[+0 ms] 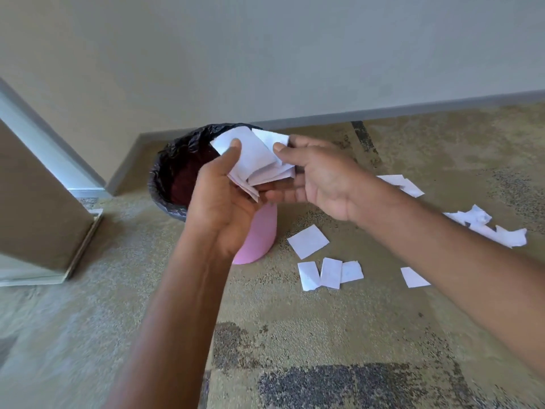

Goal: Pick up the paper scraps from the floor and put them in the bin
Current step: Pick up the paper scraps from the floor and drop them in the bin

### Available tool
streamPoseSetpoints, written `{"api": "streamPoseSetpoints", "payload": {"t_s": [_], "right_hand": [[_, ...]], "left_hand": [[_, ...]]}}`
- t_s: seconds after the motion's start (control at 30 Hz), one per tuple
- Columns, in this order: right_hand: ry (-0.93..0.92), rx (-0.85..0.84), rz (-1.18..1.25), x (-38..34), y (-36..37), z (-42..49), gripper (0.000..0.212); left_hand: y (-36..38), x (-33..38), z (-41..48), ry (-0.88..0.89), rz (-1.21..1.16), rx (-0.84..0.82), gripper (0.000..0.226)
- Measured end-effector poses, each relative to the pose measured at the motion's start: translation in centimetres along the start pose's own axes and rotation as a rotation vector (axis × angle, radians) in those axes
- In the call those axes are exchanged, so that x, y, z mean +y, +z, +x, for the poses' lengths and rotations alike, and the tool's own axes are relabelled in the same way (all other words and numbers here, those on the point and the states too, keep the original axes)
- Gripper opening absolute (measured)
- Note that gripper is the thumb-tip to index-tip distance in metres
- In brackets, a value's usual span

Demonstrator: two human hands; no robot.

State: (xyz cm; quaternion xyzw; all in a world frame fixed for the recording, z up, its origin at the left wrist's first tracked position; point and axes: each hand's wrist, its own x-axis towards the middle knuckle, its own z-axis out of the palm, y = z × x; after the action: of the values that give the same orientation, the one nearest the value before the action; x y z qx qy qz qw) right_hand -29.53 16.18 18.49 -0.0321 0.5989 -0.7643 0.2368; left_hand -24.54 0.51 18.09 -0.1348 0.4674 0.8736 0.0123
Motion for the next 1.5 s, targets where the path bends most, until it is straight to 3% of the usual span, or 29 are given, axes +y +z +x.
{"api": "streamPoseSetpoints", "payload": {"t_s": [0.13,0.27,0.37,0.43,0.57,0.67,0.83,1.03,1.27,1.37,1.5], "right_hand": [[0.069,-0.014,0.117,0.3,2.2,1.6,0.032],[0.093,-0.031,0.176,0.5,2.8,2.3,0.035],[0.099,-0.025,0.194,0.7,2.9,2.5,0.039],[0.092,-0.027,0.202,0.8,2.9,2.6,0.040],[0.059,-0.022,0.207,0.9,2.3,2.3,0.042],[0.019,-0.007,0.194,1.2,1.0,2.0,0.038],[-0.009,0.031,0.060,3.3,-3.1,1.3,0.021],[0.094,0.211,-0.114,9.6,-9.2,0.5,0.012],[0.186,0.319,-0.519,16.4,-13.3,-1.9,0.012],[0.148,0.287,-0.762,19.0,-14.7,-2.0,0.022],[0.145,0.213,-1.054,22.1,-15.6,-1.8,0.044]], "left_hand": [[-2.5,2.5,0.2,-0.088,-0.227,-0.066,0.074],[-4.4,3.3,0.8,-0.061,-0.299,0.090,0.079],[-5.3,3.5,0.9,-0.070,-0.321,0.102,0.112],[-5.4,3.7,0.9,-0.056,-0.342,0.163,0.120],[-4.8,3.9,0.5,-0.007,-0.278,0.200,0.108],[-4.3,3.5,-0.2,0.035,-0.216,0.178,0.081],[-2.5,1.6,-1.9,0.063,0.009,0.037,0.038],[-1.7,-5.0,-1.5,-0.056,0.316,-0.111,0.018],[-6.4,-17.2,1.6,-0.234,0.808,0.013,0.021],[-7.5,-21.7,2.6,-0.231,1.124,0.181,0.036],[-7.2,-24.5,2.8,-0.209,1.381,0.234,0.051]]}}
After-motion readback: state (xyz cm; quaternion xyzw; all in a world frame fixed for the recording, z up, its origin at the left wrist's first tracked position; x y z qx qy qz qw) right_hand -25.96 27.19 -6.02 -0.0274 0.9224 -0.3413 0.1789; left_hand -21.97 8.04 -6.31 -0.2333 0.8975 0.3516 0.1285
